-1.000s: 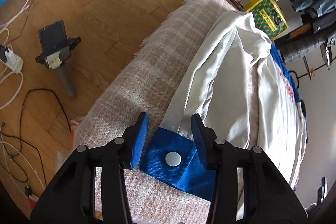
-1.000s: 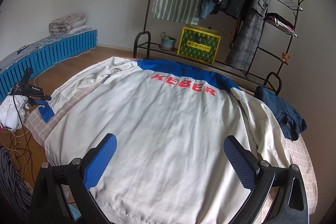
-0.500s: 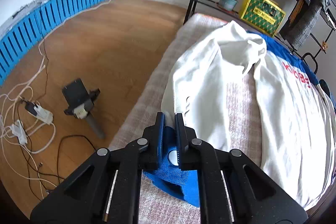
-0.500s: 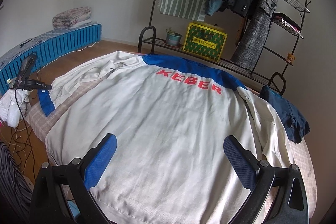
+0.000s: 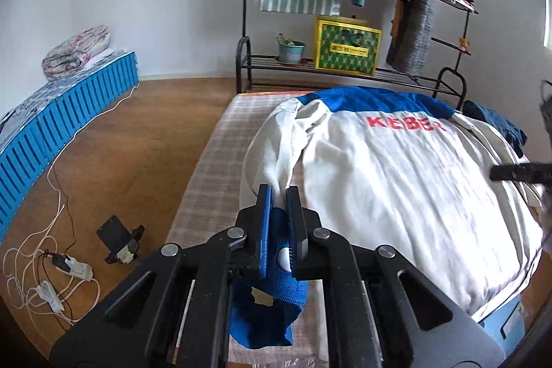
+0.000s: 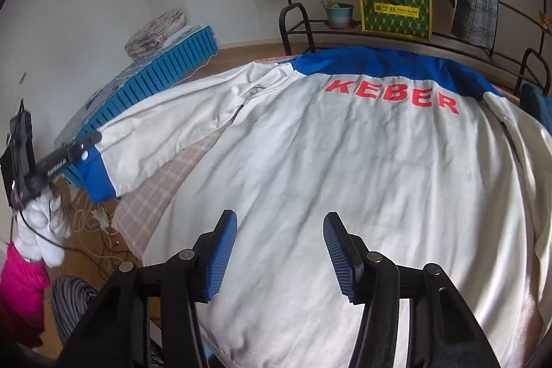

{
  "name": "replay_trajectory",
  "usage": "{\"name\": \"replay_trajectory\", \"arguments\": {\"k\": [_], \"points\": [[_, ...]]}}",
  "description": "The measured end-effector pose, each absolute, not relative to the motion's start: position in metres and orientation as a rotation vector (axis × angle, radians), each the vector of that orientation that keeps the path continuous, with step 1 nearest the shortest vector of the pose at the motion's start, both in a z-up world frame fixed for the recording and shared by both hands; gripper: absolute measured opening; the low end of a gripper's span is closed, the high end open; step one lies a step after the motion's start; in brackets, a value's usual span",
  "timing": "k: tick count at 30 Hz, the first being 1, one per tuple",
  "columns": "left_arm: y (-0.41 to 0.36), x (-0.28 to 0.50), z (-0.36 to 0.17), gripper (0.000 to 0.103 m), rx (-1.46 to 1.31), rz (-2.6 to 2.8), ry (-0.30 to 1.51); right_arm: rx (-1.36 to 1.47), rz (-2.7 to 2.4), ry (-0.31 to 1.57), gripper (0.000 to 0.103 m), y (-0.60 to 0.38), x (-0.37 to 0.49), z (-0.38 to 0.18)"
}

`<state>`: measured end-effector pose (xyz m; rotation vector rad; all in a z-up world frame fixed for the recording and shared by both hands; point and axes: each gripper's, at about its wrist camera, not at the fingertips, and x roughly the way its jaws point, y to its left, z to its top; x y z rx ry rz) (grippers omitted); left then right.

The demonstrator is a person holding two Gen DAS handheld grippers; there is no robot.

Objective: Fold large clothes

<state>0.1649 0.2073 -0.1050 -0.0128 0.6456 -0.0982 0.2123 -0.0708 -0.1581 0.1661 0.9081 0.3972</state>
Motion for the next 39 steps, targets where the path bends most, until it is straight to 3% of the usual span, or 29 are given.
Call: {"name": "replay_trajectory", "arguments": {"k": [15, 28, 29, 30, 32, 33, 34, 39], "points": [[0.202, 0.151, -0.094, 0.006, -0.064, -0.123, 0.640, 0.513, 0.587, 1.043, 0.051, 0.023, 0.417, -0.208], [0.202, 0.150, -0.092, 0.006, -0.057, -0.158, 0.626, 0.686, 0.572, 1.120, 0.051, 0.071, 0.505, -0.256], [0.202, 0.150, -0.092, 0.006, -0.053, -0.157, 0.626, 0.697, 0.572, 1.123, 0.046, 0.074, 0.509, -0.256], [0.202, 0.149, -0.091, 0.006, -0.051, -0.157, 0.625, 0.705, 0.574, 1.127, 0.034, 0.077, 0.514, -0.257], [0.203, 0.147, -0.091, 0.006, -0.055, -0.158, 0.627, 0.708, 0.586, 1.122, 0.024, 0.084, 0.523, -0.254], [0.203, 0.145, -0.092, 0.006, -0.057, -0.159, 0.628, 0.703, 0.593, 1.113, 0.010, 0.086, 0.525, -0.252], [0.202, 0.144, -0.092, 0.006, -0.057, -0.160, 0.630, 0.684, 0.589, 1.098, 0.004, 0.088, 0.527, -0.247], [0.189, 0.136, -0.090, 0.006, -0.026, -0.195, 0.635, 0.511, 0.549, 1.034, 0.000, 0.091, 0.523, -0.209]]}}
